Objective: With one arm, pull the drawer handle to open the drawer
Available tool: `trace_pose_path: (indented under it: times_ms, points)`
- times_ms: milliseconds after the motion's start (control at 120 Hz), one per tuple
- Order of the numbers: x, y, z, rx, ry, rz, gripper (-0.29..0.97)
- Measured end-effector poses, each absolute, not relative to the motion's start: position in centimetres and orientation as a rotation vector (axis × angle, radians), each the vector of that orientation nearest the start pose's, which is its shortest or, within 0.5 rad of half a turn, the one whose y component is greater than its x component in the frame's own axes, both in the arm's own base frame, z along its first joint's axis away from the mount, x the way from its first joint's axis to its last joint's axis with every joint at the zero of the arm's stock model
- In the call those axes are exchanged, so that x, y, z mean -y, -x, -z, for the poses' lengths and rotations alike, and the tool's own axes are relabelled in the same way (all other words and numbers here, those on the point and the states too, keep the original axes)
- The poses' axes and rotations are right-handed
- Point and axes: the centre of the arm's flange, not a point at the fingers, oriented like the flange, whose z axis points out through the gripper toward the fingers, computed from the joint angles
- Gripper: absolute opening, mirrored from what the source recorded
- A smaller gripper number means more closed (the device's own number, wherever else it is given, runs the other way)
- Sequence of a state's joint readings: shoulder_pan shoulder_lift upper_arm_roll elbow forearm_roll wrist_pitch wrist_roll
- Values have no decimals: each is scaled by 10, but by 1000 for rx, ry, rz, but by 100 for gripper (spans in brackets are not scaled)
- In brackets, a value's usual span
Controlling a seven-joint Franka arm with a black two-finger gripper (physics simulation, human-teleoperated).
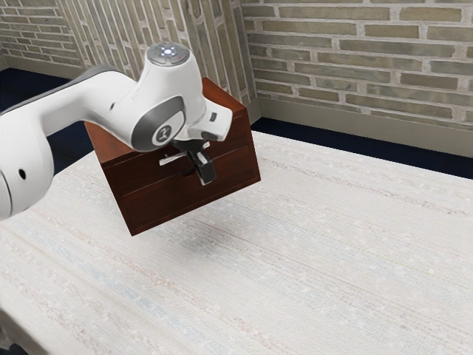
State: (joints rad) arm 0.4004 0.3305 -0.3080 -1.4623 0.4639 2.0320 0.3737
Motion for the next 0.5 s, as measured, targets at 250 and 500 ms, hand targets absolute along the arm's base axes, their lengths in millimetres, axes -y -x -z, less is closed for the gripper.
trace_pose_path:
  times_ms: [250, 500]
  points:
    - [-110, -675, -529, -570, 2683, 234, 68]
    - [-96, -673, -529, -595, 2679, 229, 68]
